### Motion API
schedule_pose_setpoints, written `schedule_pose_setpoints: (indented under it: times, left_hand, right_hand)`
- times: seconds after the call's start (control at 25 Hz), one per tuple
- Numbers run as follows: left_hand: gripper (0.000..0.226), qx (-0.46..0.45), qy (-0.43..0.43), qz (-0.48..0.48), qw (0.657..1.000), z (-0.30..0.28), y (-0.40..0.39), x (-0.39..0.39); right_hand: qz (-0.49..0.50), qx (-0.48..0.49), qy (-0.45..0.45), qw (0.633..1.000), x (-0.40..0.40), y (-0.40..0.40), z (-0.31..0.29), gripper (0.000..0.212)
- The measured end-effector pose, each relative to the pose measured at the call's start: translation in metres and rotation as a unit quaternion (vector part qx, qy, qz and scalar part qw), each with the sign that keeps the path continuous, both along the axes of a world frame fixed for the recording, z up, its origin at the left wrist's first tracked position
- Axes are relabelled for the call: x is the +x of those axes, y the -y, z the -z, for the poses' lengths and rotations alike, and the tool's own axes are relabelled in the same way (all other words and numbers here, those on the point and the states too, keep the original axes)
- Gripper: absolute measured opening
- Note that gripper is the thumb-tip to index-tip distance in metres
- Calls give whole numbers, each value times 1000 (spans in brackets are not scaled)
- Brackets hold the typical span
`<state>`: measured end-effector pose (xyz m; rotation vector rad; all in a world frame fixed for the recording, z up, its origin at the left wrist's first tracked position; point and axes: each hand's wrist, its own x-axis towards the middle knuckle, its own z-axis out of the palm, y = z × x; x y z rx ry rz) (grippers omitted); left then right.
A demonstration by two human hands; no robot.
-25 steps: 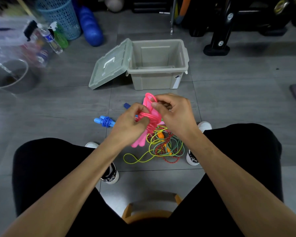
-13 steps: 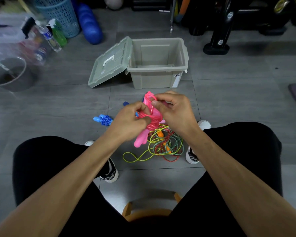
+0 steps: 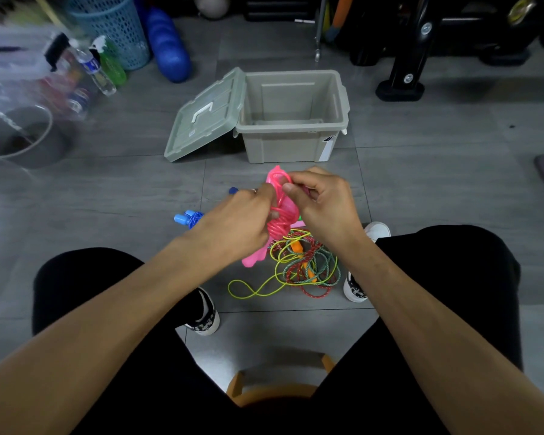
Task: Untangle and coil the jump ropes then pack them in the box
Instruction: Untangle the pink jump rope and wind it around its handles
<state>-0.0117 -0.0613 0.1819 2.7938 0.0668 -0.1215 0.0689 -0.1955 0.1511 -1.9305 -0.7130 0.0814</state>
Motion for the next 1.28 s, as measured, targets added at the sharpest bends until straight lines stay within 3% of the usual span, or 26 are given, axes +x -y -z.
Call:
schedule_pose_setpoints:
  times: [0.16, 0.32, 0.48, 0.6, 0.8, 1.0, 1.12, 1.28]
  left_hand:
    - [29, -4, 34, -33, 999, 20, 4, -22]
    - [29, -37, 82, -48, 995, 24, -1, -27]
    - [32, -20, 73, -49, 996, 24, 3, -25]
    - [30, 7, 58, -49, 997, 27, 0, -23]
    - [33, 57, 41, -16, 997, 32, 7, -24]
    - [24, 53, 160, 12, 986, 36, 2, -25]
    - [23, 58, 173, 19, 983, 37, -3, -26]
    - [16, 138, 137, 43, 980, 53, -3, -30]
  right_hand:
    - [-21, -16, -27, 999, -7, 2, 3, 22]
    - [-43, -34, 120, 991, -10, 3, 12, 18]
    - [-13, -108, 241, 965, -20, 0, 9, 35]
    - [-16, -148, 298, 943, -21, 5, 6, 31]
    - [-15, -181, 201, 963, -20, 3, 5, 18]
    - [-41, -112, 86, 989, -19, -1, -6, 15]
    - [-61, -101, 115, 986, -16, 0, -6, 16]
    - [-108, -217, 144, 959, -19, 3, -2, 13]
